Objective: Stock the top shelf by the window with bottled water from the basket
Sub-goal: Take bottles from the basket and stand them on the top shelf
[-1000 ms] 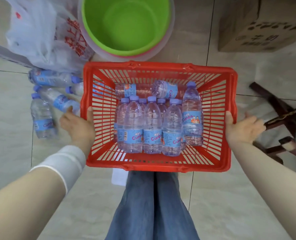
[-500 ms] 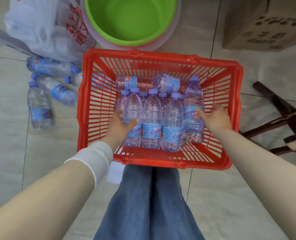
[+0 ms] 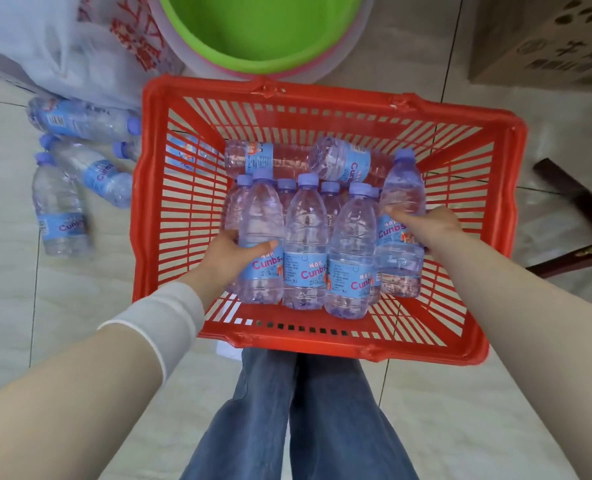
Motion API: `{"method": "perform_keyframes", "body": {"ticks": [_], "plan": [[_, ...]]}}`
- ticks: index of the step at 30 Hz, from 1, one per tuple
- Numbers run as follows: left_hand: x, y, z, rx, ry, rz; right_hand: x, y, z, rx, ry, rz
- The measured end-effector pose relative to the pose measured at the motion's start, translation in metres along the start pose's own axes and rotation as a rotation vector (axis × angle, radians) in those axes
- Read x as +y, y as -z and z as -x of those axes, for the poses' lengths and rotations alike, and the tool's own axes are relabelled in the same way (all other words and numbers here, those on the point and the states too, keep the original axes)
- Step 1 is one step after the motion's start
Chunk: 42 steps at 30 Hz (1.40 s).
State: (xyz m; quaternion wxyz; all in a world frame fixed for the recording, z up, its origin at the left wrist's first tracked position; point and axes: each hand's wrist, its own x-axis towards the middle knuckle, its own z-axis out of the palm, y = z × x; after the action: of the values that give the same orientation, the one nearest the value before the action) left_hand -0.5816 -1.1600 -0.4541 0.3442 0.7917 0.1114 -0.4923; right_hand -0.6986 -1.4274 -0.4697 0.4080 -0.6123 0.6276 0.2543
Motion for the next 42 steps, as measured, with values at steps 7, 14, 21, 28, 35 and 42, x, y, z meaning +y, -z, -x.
{"method": "perform_keyframes", "body": {"ticks": [7, 14, 21, 28, 35, 42], "plan": [[0.023, 0.018, 0.054, -0.190, 0.141, 0.191, 0.003, 0.025, 0.051, -0.245, -0.160, -0.360], [0.080, 0.046, 0.199, -0.330, 0.122, 0.272, 0.001, 0.088, 0.175, -0.412, -0.171, -0.419], [0.133, 0.086, 0.367, -0.467, 0.044, 0.432, -0.006, 0.149, 0.338, -0.358, -0.044, -0.439], [0.153, 0.136, 0.498, -0.458, -0.163, 0.494, -0.023, 0.171, 0.463, -0.369, 0.101, -0.524], [0.141, 0.218, 0.600, -0.431, -0.276, 0.372, -0.037, 0.160, 0.586, -0.297, 0.250, -0.563], [0.135, 0.285, 0.673, -0.426, -0.453, 0.385, -0.071, 0.160, 0.701, -0.239, 0.515, -0.545]]}}
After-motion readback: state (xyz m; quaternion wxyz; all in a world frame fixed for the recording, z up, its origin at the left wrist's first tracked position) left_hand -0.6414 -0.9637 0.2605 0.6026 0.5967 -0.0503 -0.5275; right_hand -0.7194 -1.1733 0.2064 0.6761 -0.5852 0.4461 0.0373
